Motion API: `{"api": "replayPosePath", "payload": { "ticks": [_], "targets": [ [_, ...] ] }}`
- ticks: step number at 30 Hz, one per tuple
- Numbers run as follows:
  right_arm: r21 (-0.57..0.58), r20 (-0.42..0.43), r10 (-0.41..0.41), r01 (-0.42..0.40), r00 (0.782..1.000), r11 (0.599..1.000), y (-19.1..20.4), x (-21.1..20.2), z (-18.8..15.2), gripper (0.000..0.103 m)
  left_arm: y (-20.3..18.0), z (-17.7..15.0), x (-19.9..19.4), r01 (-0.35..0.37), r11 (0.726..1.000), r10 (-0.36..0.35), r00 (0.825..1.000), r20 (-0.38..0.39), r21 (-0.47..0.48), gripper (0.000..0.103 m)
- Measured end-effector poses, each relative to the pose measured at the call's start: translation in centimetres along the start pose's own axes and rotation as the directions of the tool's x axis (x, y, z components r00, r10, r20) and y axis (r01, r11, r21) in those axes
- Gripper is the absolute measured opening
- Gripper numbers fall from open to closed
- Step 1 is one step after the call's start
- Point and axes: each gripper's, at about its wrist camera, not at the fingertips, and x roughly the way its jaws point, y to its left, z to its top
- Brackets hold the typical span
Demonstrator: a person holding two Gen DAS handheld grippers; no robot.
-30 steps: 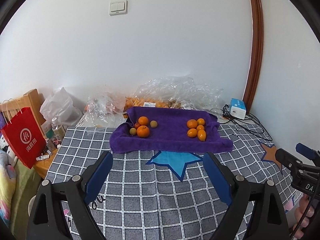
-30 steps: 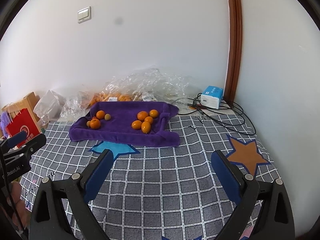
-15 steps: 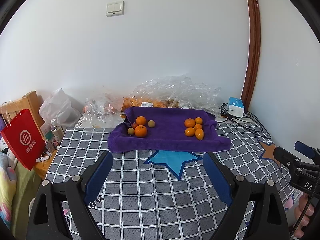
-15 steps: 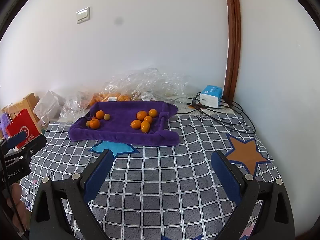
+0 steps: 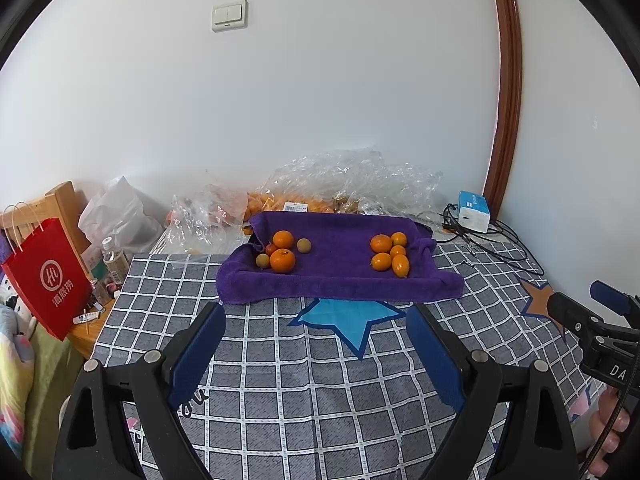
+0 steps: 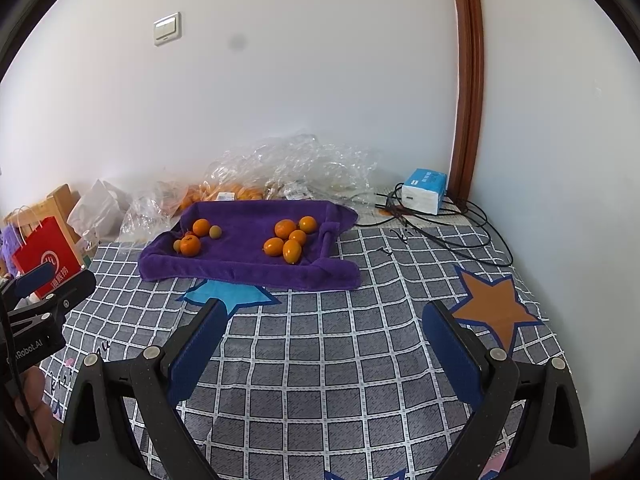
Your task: Organize fruits
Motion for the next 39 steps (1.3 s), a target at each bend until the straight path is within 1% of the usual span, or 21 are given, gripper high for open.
{"api": "replayPosePath", "payload": {
  "ticks": [16, 39],
  "targets": [
    [-0.010, 0.003, 0.001, -0.001, 1.000, 1.000, 0.39, -0.02, -0.02, 0.097, 0.24, 0.08, -0.06, 0.004, 1.000, -0.004, 1.000, 0.001, -0.003, 0.092],
    [-0.011, 0.008, 0.011, -0.011, 1.000, 1.000, -0.10, -0.16, 0.06, 0.097, 0.32, 0.17, -0.24, 0.001, 1.000, -0.001, 1.000, 0.006, -0.012, 0.092]
  ]
}}
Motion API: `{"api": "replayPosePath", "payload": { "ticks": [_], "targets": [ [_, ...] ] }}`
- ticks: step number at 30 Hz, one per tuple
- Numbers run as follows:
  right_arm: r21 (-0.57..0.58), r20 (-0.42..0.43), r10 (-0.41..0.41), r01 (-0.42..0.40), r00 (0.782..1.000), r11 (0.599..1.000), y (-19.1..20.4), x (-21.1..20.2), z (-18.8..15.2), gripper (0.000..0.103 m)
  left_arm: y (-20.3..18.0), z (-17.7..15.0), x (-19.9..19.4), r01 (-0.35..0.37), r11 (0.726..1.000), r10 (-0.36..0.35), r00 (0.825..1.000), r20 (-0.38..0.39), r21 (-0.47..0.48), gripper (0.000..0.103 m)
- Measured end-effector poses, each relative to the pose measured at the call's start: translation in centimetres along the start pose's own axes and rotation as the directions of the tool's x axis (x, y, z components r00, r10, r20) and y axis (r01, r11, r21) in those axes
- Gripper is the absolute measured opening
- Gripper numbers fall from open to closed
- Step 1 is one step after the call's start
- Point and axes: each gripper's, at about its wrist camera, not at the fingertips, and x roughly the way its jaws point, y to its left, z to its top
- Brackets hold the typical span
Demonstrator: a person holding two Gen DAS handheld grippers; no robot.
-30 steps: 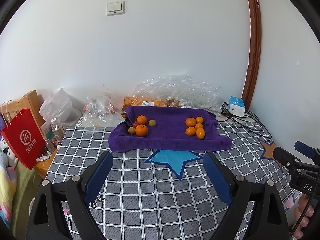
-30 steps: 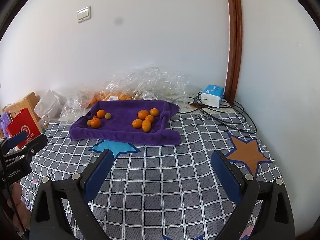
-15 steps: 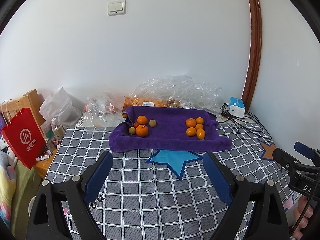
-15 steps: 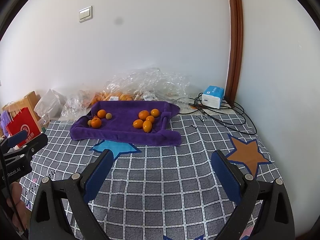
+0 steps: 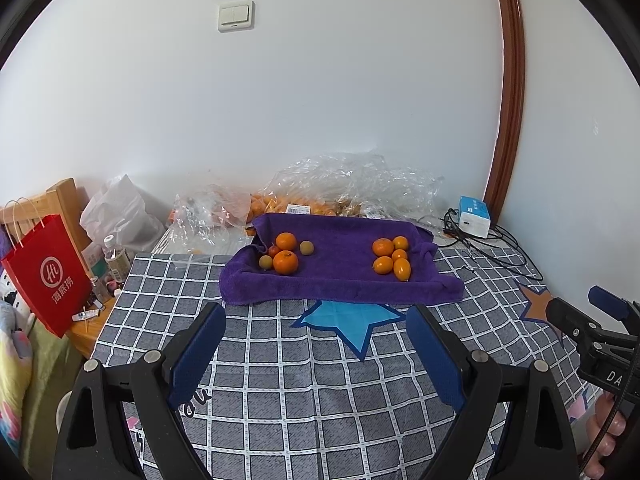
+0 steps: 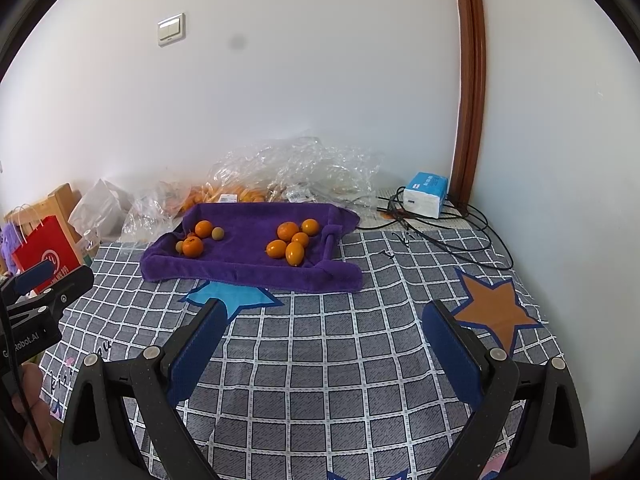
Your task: Organize fruits
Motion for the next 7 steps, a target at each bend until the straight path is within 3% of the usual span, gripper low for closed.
{"api": "replayPosePath", "payload": {
  "ticks": [7],
  "targets": [
    [-0.007, 0.005, 0.007, -0.007, 1.000, 1.000, 0.13, 0.05, 0.11, 0.097, 0.05, 0.22, 0.02, -0.004, 1.000, 0.004, 1.000, 0.004, -0.008, 0.092]
  ]
}}
